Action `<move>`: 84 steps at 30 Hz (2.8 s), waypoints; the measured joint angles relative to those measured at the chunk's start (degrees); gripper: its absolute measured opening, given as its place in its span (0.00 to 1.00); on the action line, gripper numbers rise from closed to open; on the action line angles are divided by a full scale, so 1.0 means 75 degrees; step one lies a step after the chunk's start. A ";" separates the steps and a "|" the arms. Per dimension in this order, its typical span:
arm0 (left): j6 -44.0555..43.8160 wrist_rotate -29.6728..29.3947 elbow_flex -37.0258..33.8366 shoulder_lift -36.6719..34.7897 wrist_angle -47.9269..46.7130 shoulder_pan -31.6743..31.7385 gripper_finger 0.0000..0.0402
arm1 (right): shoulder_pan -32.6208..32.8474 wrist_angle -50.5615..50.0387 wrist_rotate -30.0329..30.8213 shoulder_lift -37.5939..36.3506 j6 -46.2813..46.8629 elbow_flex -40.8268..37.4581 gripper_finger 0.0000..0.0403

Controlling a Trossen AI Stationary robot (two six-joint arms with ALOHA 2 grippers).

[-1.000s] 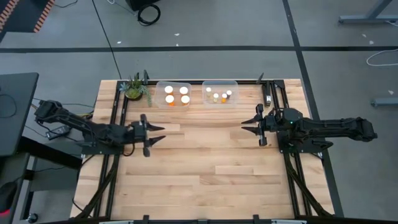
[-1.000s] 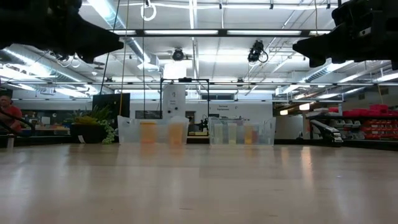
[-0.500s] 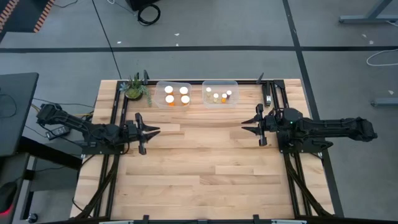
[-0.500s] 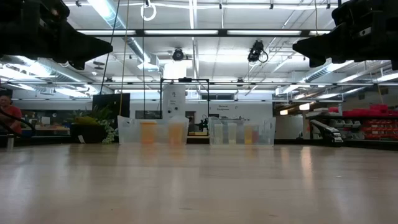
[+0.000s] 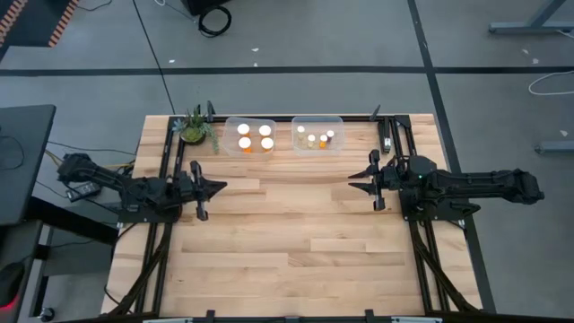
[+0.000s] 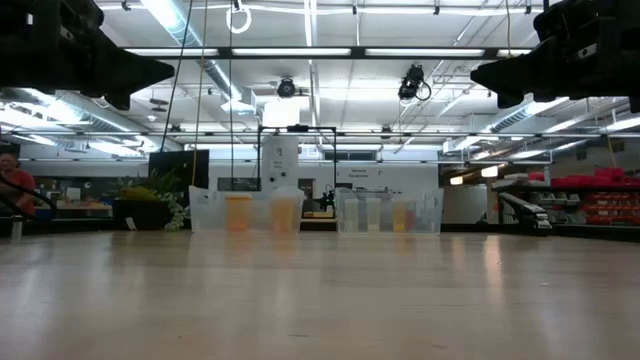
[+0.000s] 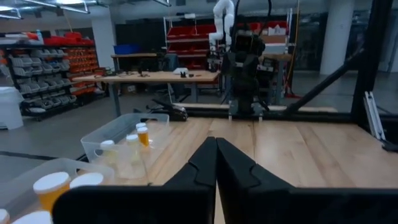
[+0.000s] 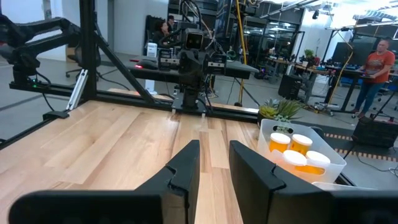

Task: Pick and place medicine bottles into bin by pill shape (circle, oval)
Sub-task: Return to Home Position

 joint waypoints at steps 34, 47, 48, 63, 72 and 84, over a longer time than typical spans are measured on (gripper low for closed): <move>0.0014 0.1513 -0.0023 -0.2145 -0.2039 0.0178 0.02 | -0.0001 0.0003 -0.0002 0.0000 -0.0001 0.0000 0.23; -0.0967 0.2118 -0.0020 -0.2126 -0.2710 0.1353 0.03 | 0.0000 0.0003 -0.0002 0.0000 -0.0001 0.0000 0.23; -0.0912 0.2119 -0.0020 -0.2096 -0.2716 0.1353 0.03 | 0.0002 0.0001 0.0001 0.0000 -0.0001 0.0000 0.23; -0.0401 0.2110 -0.0023 -0.2092 -0.2762 0.1353 0.10 | 0.0000 0.0000 0.0000 0.0003 0.0000 0.0000 0.23; -0.0401 0.2087 -0.0032 -0.2092 -0.2458 0.1353 0.06 | -0.0001 0.0059 -0.0001 0.0002 -0.0749 -0.0003 0.23; -0.0401 0.2092 -0.0032 -0.2092 -0.2377 0.1353 0.09 | -0.0001 -0.0867 -0.0401 -0.0011 0.0065 -0.0003 0.23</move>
